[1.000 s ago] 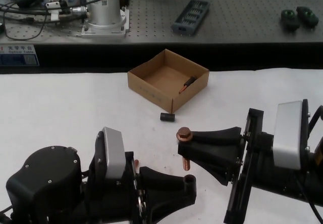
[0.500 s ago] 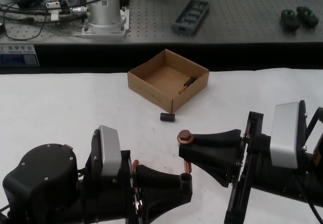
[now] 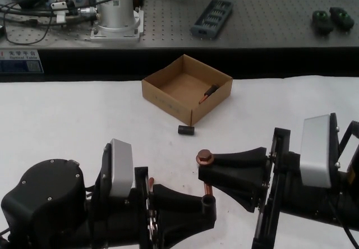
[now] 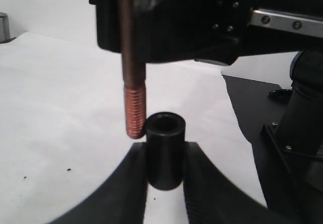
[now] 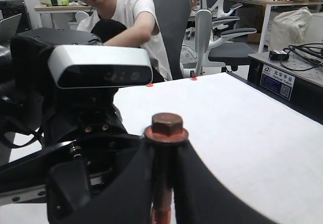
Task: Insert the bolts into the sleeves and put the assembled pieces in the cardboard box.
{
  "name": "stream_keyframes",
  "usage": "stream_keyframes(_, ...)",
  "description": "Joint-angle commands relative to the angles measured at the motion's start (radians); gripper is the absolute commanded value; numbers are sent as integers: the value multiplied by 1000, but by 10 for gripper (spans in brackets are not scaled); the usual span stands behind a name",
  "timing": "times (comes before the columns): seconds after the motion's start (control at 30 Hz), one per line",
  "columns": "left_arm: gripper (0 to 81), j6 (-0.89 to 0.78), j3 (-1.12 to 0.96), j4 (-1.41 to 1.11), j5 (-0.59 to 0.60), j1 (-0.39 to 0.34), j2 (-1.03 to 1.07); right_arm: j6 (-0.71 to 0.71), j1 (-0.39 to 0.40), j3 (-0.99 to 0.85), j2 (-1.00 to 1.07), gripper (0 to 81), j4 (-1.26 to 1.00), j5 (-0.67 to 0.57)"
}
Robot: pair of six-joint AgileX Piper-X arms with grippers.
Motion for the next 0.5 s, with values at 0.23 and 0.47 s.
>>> stream_keyframes(0.23, 6, -54, -10, -84, 22, 3, 1, -6, -7, -10, 24, 58, 53, -21)
stream_keyframes(0.47, 6, -58, -10, -110, 25, 3, 1, 0, -7, -10, 39, 58, 53, -21)
